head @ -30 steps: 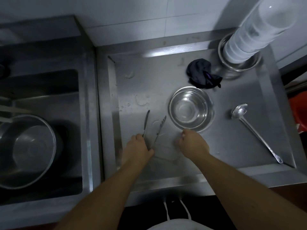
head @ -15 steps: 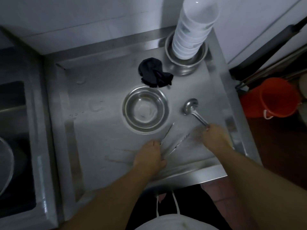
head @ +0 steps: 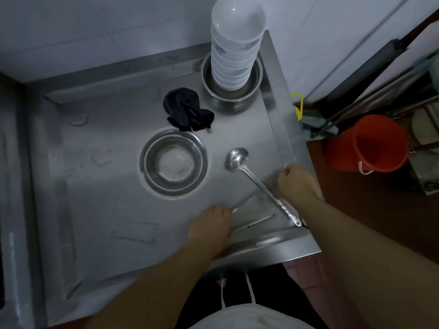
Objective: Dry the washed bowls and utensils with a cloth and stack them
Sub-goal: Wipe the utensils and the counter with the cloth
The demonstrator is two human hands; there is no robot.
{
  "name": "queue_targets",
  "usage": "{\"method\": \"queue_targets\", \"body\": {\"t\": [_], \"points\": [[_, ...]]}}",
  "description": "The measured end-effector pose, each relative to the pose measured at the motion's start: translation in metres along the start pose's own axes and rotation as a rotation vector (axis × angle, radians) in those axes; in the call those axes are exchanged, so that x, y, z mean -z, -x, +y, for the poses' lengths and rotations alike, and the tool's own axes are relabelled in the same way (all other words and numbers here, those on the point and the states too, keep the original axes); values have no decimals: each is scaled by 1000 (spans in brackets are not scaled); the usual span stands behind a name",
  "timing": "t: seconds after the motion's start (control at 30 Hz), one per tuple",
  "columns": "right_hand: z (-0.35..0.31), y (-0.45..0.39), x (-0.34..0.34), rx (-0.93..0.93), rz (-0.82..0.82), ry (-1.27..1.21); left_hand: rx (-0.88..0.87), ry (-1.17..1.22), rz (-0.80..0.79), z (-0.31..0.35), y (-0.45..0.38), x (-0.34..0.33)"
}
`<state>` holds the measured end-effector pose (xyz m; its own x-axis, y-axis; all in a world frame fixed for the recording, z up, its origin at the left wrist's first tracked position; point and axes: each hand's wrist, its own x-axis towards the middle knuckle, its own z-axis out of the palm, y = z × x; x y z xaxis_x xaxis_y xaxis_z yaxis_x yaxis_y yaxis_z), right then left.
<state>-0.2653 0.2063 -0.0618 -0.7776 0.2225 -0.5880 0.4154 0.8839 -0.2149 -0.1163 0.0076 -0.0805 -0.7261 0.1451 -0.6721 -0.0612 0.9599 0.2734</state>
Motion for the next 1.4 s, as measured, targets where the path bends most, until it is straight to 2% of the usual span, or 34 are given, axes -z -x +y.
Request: {"method": "queue_targets", "body": {"t": [0.43,0.67,0.83,1.0,1.07,1.2,1.4], "points": [[-23,-10,-4,205,16,-15,-12,-68,8,0,-20,-3],[-91,4,-7,525,84,-60,41,-36,20,-13,-11,6],[-162,8,-27,739,-2,-9,200,78,126,-64,3,46],[-215,-7,-72,757,-176,91,338,158,285,-154,6,78],[-230,-16,-92,800,-140,148,371,167,335,-186,5,86],[-267,-50,-119,881,49,219,418,226,387,-237,2,99],[-299,-91,-140,834,262,320,404,322,411,-288,6,101]]}}
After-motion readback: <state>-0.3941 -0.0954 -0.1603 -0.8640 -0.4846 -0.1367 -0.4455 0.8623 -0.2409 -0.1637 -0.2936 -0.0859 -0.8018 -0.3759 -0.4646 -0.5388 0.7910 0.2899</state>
